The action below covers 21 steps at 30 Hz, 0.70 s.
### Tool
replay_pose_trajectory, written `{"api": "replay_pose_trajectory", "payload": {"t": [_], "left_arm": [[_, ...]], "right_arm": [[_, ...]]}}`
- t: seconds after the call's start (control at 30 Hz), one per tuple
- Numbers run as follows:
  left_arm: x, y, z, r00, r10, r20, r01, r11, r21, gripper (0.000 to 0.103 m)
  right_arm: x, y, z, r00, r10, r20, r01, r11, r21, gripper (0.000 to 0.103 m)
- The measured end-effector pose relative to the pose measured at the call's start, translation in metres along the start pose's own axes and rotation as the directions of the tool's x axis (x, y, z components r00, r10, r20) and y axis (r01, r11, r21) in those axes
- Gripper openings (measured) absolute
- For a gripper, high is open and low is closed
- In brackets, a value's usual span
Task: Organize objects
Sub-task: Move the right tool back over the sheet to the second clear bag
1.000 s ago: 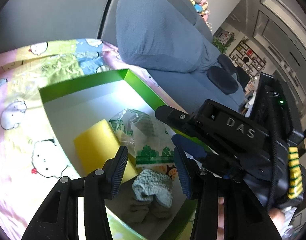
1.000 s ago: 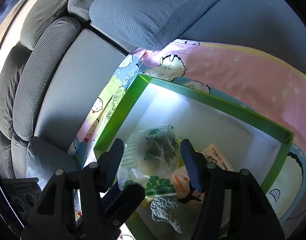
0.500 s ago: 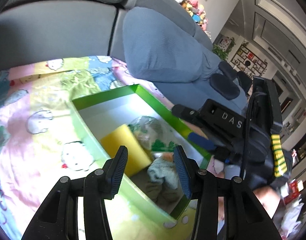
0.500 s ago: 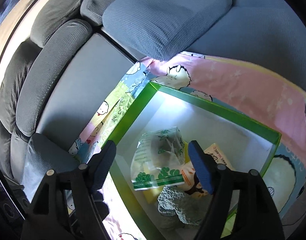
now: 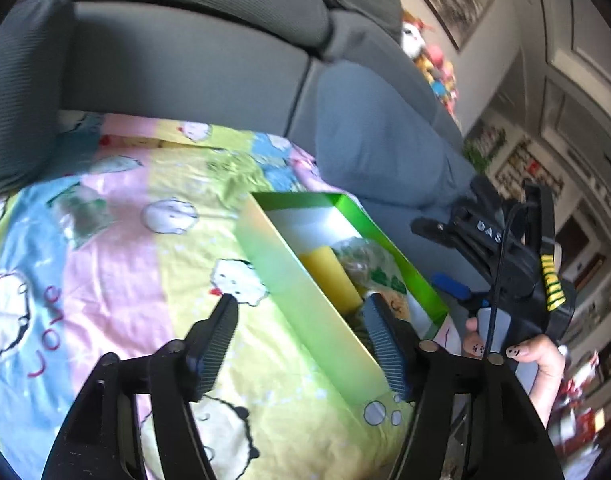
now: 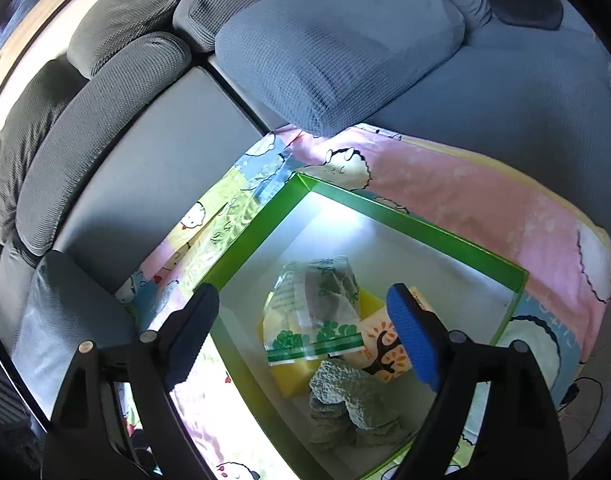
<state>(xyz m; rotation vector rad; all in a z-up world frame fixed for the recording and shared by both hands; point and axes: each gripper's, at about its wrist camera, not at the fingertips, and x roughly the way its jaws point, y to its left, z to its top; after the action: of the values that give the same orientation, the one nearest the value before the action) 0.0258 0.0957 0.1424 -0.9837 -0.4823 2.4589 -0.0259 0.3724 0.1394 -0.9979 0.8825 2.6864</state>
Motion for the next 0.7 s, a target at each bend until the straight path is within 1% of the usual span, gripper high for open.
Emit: {"api": "replay_pose_trajectory", "payload": {"t": [0.1,0.17,0.2,0.33,0.4,0.47,0.5,0.53,0.57,0.63,0.7], "left_arm": [[-0.016,0.012,-0.001,0.998,0.031,0.047,-0.03,0.999,-0.042,0.071],[-0.027,0.024,-0.003,0.996,0.045,0.082,-0.037,0.995,-0.091,0.073],[-0.03,0.029,-0.004,0.994,0.059,0.095,-0.048,0.992,-0.113,0.076],[-0.041,0.048,-0.003,0.98,0.148,0.133,-0.124,0.977,-0.175,0.077],[-0.048,0.059,-0.003,0.973,0.164,0.165,-0.125,0.967,-0.223,0.077],[-0.056,0.07,-0.003,0.967,0.168,0.192,-0.112,0.956,-0.272,0.077],[-0.06,0.076,-0.004,0.965,0.176,0.197,-0.113,0.95,-0.292,0.077],[-0.062,0.08,-0.005,0.962,0.187,0.197,-0.122,0.945,-0.302,0.077],[-0.064,0.084,-0.006,0.958,0.212,0.195,-0.144,0.939,-0.313,0.077],[-0.068,0.092,-0.007,0.947,0.259,0.188,-0.189,0.926,-0.327,0.077],[-0.068,0.102,-0.008,0.934,0.315,0.168,-0.243,0.905,-0.349,0.077]], "right_arm": [[-0.004,0.007,-0.002,1.0,0.013,0.009,-0.013,1.0,-0.021,0.093],[-0.007,0.013,-0.004,1.0,0.017,0.015,-0.016,0.999,-0.039,0.094],[-0.008,0.016,-0.005,1.0,0.018,0.018,-0.017,0.998,-0.054,0.095],[-0.01,0.03,-0.01,0.999,0.022,0.023,-0.02,0.994,-0.105,0.096],[-0.012,0.039,-0.013,0.999,0.044,0.019,-0.042,0.99,-0.131,0.096],[-0.013,0.047,-0.017,0.995,0.102,0.003,-0.1,0.984,-0.144,0.096],[-0.013,0.054,-0.02,0.987,0.158,-0.012,-0.158,0.975,-0.154,0.096],[-0.013,0.057,-0.022,0.982,0.188,-0.021,-0.189,0.969,-0.16,0.097],[-0.012,0.065,-0.026,0.973,0.226,-0.037,-0.229,0.958,-0.171,0.097],[-0.007,0.079,-0.033,0.963,0.262,-0.059,-0.269,0.944,-0.194,0.098],[0.002,0.094,-0.04,0.954,0.285,-0.094,-0.299,0.928,-0.22,0.099]]}}
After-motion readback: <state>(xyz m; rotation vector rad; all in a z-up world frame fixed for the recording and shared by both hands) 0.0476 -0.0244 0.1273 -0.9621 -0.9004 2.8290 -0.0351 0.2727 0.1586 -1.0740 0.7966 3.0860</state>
